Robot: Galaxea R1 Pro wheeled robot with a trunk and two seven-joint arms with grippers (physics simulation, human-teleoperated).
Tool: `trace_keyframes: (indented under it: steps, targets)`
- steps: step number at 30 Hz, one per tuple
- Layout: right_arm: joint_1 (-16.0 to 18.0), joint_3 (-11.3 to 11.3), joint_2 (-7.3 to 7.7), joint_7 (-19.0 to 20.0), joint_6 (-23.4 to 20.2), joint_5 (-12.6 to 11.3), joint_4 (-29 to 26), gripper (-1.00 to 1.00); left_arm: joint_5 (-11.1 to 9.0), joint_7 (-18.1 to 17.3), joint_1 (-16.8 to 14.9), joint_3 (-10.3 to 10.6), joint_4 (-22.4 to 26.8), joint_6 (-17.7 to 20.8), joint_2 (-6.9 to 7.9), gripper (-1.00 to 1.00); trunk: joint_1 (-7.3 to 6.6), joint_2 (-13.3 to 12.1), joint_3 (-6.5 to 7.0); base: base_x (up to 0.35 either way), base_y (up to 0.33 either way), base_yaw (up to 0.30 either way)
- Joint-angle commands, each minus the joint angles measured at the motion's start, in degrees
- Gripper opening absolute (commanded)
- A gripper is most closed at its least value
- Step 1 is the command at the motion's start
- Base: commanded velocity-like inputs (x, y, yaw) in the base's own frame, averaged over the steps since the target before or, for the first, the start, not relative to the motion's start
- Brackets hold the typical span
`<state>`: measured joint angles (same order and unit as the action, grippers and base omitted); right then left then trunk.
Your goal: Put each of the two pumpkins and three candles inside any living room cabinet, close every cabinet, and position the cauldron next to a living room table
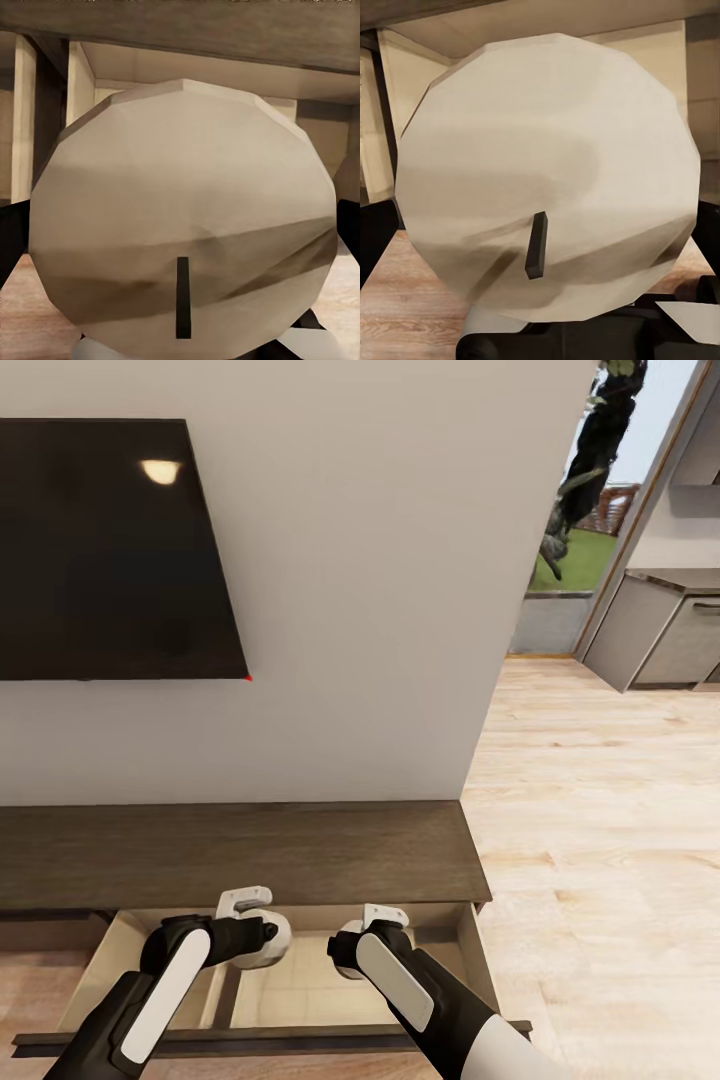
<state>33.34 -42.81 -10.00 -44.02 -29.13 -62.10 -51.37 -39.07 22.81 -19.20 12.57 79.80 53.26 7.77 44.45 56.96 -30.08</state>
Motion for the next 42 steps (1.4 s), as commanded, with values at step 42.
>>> trace_keyframes:
  steps: [42]
  targets:
    - [0.06, -0.08, 0.00, 0.94, 0.13, -0.13, -0.05, -1.00, 11.97, 0.92, -0.13, 0.27, -8.15, -1.60, -8.01, -1.00, 8.35, 15.29, -6.88, 0.000, 0.000, 0.000]
